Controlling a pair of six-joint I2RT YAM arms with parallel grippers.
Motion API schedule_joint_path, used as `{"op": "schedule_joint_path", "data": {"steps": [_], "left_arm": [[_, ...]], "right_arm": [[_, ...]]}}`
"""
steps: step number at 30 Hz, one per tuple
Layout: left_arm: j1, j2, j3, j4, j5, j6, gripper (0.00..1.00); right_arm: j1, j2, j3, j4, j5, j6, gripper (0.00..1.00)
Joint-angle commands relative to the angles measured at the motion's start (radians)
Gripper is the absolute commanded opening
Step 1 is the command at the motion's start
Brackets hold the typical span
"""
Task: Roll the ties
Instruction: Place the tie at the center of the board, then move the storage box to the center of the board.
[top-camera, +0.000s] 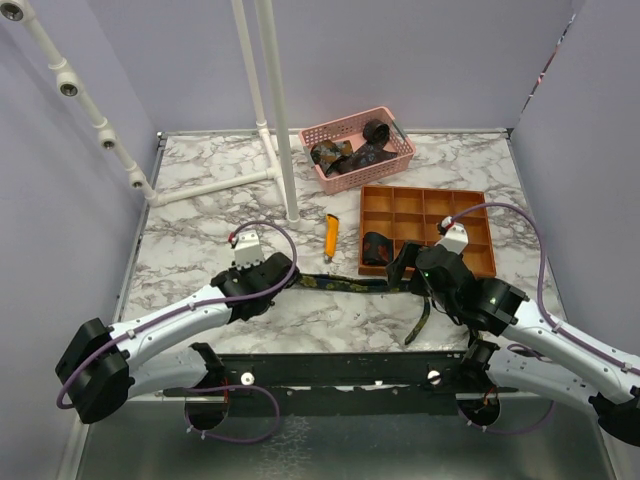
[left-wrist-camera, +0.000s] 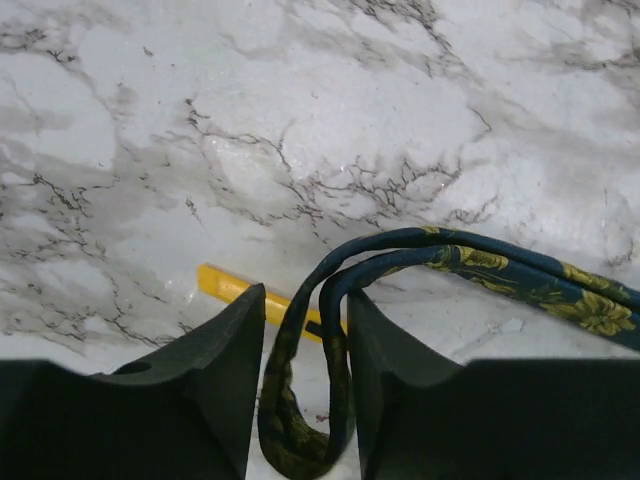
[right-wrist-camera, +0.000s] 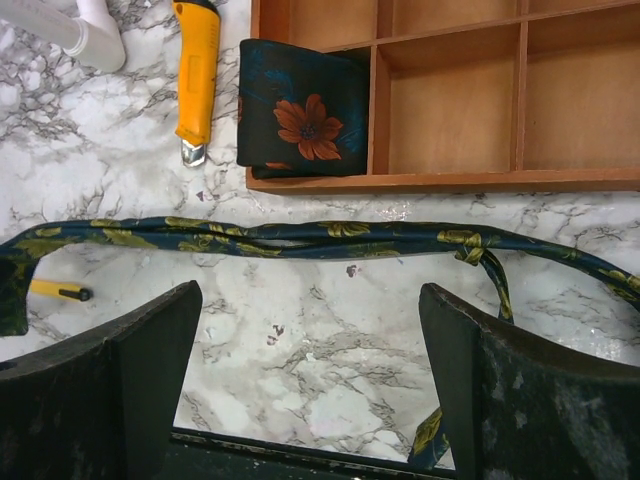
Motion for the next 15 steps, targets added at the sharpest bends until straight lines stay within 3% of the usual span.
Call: {"op": "schedule_joint_path", "data": {"steps": [1,3,8,15], "left_arm": [[0.071,0.044,0.034,0.017,0.006,0.057,0.54],[0.077,0.054,0.066,0.012,0.003,0.084,0.72],[0.077,-0.012,0.144,-0.033,0.04,0.135,0.98],[0.077,-0.213,0.146,-0.022,0.182,0.189,0.99]], "right_arm": [[0.0,0.005,0.017,-0.026,0.041,0.01,0.94],[-0.002,0.003,0.019,-0.036,0.047,0.012,0.94],[-0.034,0.018,0.035,-0.067,0.06,-0.006,0.94],[-0.416,0.14,0.051,0.078,-0.232,-0.195,0.91]]}}
